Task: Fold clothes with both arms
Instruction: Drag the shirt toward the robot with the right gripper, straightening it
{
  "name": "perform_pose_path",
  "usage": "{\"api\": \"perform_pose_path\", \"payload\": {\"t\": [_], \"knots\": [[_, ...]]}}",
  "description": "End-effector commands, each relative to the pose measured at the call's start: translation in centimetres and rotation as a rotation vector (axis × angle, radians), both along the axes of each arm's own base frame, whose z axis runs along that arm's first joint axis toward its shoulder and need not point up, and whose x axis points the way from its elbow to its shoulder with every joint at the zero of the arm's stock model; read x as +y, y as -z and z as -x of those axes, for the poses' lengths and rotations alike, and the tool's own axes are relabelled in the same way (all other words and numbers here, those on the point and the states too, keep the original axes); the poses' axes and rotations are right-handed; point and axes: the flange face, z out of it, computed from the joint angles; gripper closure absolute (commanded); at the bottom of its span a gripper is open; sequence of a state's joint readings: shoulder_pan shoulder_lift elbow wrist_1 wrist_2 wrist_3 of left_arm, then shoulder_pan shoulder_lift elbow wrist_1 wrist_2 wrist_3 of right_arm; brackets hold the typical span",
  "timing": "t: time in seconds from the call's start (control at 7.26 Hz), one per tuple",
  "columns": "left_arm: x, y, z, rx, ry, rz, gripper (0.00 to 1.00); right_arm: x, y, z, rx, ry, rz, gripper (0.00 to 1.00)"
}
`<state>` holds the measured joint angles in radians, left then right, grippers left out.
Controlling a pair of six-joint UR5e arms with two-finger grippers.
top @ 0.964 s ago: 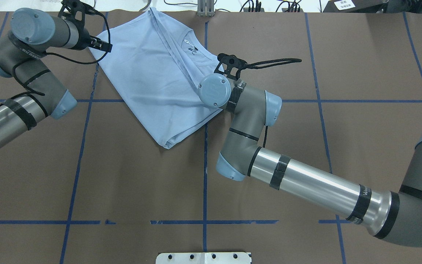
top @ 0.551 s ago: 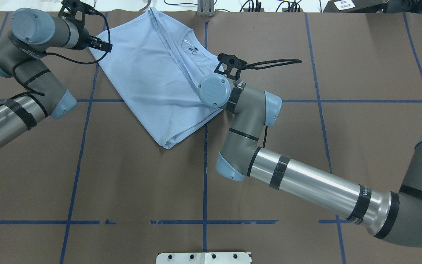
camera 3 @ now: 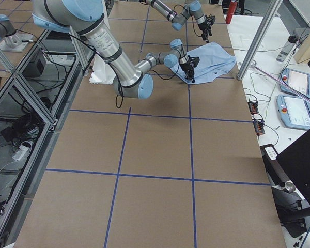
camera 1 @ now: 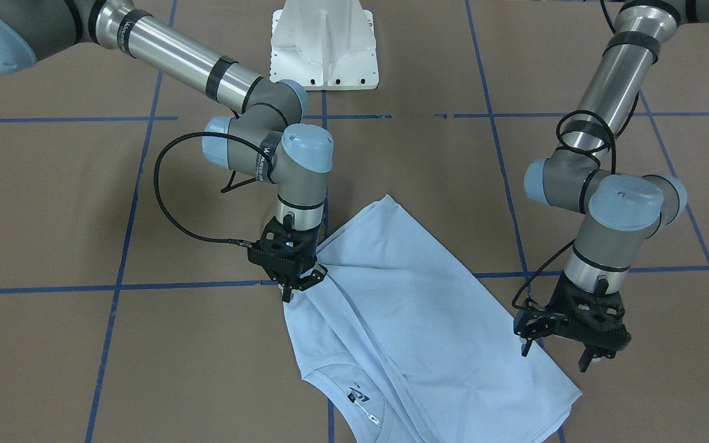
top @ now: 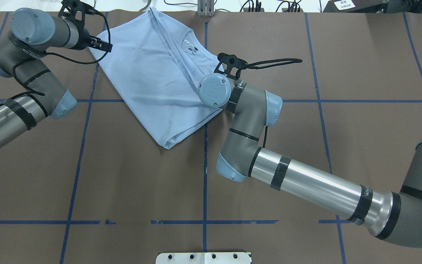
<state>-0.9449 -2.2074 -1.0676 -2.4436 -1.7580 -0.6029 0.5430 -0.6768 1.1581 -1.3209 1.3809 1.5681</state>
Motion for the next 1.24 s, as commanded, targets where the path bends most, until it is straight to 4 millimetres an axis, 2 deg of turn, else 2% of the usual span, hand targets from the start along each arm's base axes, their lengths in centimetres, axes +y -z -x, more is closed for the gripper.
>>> {"api": "perform_pose_path", "payload": {"t": [0.0,0.14,0.28,0.41,0.69,0.83,0.96,1.1], "knots": [[0.0,0.0,0.0,0.001,0.0,-0.001,0.0,1.5,-1.1,-2.3,-0.004,-0.002,0.001,1.0],[0.0,0.0,0.0,0.0,0.0,0.0,0.0,3.6,-0.9,-2.1,0.003,0.009,0.001,1.0],[0.0,0.0,0.0,0.001,0.0,-0.001,0.0,6.4,-1.8,-1.7,0.001,0.009,-0.017,1.0],[0.0,0.0,0.0,0.001,0.0,-0.001,0.0,9.9,-2.1,-2.2,-0.012,0.016,-0.036,1.0],[0.0,0.2,-0.1,0.004,-0.001,-0.003,0.0,18.6,0.0,-4.3,-0.012,0.056,-0.018,1.0],[0.1,0.5,-0.1,0.021,0.012,0.008,0.0,22.1,0.9,-4.3,-0.012,0.058,-0.031,1.0],[0.3,0.8,-0.5,0.026,0.008,0.007,0.0,25.2,1.4,-3.4,-0.014,0.061,-0.017,1.0],[0.5,0.9,-0.7,0.027,0.005,0.006,0.0,27.4,1.5,-2.4,-0.012,0.064,-0.031,1.0]]}}
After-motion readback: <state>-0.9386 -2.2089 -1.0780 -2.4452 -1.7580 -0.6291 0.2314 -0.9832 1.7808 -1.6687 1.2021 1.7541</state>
